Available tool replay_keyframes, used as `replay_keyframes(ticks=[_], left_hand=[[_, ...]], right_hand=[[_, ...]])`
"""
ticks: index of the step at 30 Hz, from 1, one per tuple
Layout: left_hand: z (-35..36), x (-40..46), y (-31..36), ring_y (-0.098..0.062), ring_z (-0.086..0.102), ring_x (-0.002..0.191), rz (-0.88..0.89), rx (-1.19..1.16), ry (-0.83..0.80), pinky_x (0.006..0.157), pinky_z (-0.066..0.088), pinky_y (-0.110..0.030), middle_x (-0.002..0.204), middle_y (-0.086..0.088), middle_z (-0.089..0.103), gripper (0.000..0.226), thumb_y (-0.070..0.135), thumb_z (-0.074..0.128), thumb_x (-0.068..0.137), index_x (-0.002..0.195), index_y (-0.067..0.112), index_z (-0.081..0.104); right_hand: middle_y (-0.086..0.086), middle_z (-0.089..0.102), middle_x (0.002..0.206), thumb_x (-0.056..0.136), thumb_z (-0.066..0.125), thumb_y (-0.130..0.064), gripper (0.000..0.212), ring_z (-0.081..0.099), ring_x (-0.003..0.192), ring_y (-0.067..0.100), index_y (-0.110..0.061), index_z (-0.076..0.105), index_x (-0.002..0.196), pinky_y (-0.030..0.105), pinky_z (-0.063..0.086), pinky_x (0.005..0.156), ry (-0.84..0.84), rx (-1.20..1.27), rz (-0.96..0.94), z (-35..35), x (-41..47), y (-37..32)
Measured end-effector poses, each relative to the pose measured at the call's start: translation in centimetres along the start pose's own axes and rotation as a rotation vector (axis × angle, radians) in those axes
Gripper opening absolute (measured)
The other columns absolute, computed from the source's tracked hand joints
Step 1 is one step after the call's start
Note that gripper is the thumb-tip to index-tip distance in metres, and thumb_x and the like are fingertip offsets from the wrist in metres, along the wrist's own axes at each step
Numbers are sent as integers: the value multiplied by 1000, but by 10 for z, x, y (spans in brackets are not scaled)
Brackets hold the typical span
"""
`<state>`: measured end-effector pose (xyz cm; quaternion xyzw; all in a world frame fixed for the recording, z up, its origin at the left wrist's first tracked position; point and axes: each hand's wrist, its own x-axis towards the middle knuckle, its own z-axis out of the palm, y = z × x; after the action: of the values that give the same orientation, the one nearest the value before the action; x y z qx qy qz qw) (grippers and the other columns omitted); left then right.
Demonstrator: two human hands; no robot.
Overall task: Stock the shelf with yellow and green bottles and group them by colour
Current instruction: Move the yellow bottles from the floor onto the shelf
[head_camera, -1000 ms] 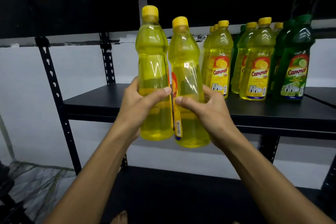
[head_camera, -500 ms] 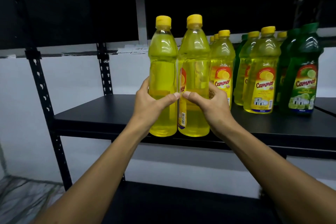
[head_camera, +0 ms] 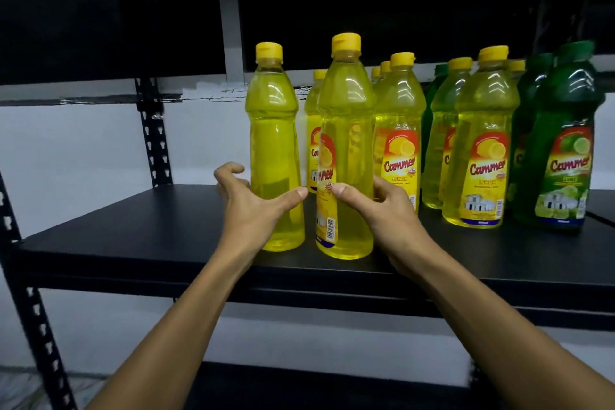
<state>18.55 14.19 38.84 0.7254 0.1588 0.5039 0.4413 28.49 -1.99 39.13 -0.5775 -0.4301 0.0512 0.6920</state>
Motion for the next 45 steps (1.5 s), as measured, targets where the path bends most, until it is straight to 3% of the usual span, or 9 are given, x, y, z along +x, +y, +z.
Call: replay_keyframes(ticks=[3, 8, 13, 16, 21, 24, 30, 38, 45], left_hand=[[-5, 0, -6, -20, 56, 110, -40, -74, -65, 86, 55, -39, 126, -8, 47, 73, 40, 86, 67, 110, 33, 28], [-12, -2, -10, -26, 62, 113, -101, -371, -121, 88, 53, -38, 118, -7, 62, 55, 23, 76, 72, 118, 25, 46], [-13, -7, -6, -21, 55, 117, -28, -204, -35, 94, 51, -38, 126, -9, 49, 82, 40, 85, 63, 125, 37, 31], [-10, -7, -3, -15, 60, 102, -22, -103, -60, 74, 53, -25, 116, -6, 52, 81, 35, 87, 67, 119, 33, 25], [-10, -4, -10, -19, 60, 108, -76, -139, -3, 87, 56, -37, 118, -5, 57, 66, 30, 86, 68, 115, 24, 40], [-8, -4, -12, -4, 61, 96, -58, -157, 22, 72, 53, -13, 109, 4, 60, 48, 20, 79, 79, 114, 20, 46], [-6, 2, -17, -15, 67, 97, -119, -179, 117, 75, 56, -30, 112, -2, 64, 41, 14, 64, 93, 131, 13, 52], [-8, 3, -18, -23, 70, 96, -166, -167, 185, 74, 56, -33, 111, -7, 69, 19, 12, 56, 97, 114, 20, 57], [-6, 1, -14, -14, 72, 90, -177, -100, -64, 81, 56, -32, 100, 3, 74, 23, 33, 74, 84, 104, 26, 66]], right_hand=[[-17, 60, 125, 67, 74, -53, 81, 56, 115, -1, -28, 45, 140, 26, 51, 89, -19, 20, 106, -1, -1, 3], [-18, 64, 99, 65, 82, -30, 60, 66, 98, 5, -31, 50, 116, 20, 53, 70, -36, 50, 224, -6, 0, 8], [9, 51, 136, 29, 96, -54, 117, 57, 120, 29, -32, 41, 131, 49, 49, 99, 44, 93, 264, -7, 0, 11], [10, 59, 129, 48, 88, -33, 93, 64, 111, 28, -20, 46, 129, 48, 53, 94, 48, 160, 267, -9, -1, 8], [11, 57, 133, 66, 76, -23, 81, 64, 113, 25, -14, 45, 140, 44, 54, 94, 71, 206, 290, -9, -2, 6], [8, 59, 122, 88, 65, -14, 61, 64, 107, 21, -20, 39, 143, 36, 54, 85, 106, 191, 276, -9, -2, 7], [11, 63, 126, 97, 55, -11, 42, 65, 106, 21, -13, 44, 138, 31, 54, 80, 173, 176, 318, -6, 0, 6], [4, 68, 123, 91, 64, -11, 52, 65, 111, 17, -10, 48, 140, 36, 50, 98, 130, 76, 310, -7, -1, 4], [7, 66, 124, 79, 78, -12, 75, 66, 108, 20, -16, 41, 144, 41, 49, 102, 113, -52, 322, -5, 1, 7]])
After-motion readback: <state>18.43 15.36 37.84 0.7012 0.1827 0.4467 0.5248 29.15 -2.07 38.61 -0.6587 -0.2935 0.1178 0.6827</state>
